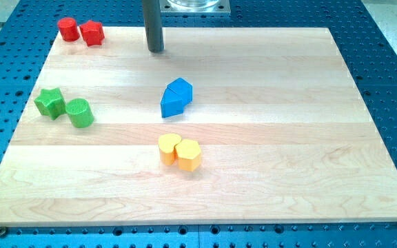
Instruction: Move the blue blocks to the center top
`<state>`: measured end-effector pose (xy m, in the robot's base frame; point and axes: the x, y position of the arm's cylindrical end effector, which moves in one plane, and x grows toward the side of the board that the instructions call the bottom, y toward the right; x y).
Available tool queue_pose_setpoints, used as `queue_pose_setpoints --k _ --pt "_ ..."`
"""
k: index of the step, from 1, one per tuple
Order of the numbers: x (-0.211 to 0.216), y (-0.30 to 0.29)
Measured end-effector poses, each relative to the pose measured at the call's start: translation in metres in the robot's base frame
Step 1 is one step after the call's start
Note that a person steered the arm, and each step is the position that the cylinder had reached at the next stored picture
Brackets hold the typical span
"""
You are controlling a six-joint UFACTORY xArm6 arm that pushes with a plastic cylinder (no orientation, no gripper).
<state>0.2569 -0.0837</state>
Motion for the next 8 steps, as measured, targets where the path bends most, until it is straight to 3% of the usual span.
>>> queue_pose_setpoints --k 3,5,6,7,8 --pt "0.002 0.000" --pt "0.113 -0.024" --pt "0.190 -0.017" --pt "0.201 0.024" --pt "0.171 0.070"
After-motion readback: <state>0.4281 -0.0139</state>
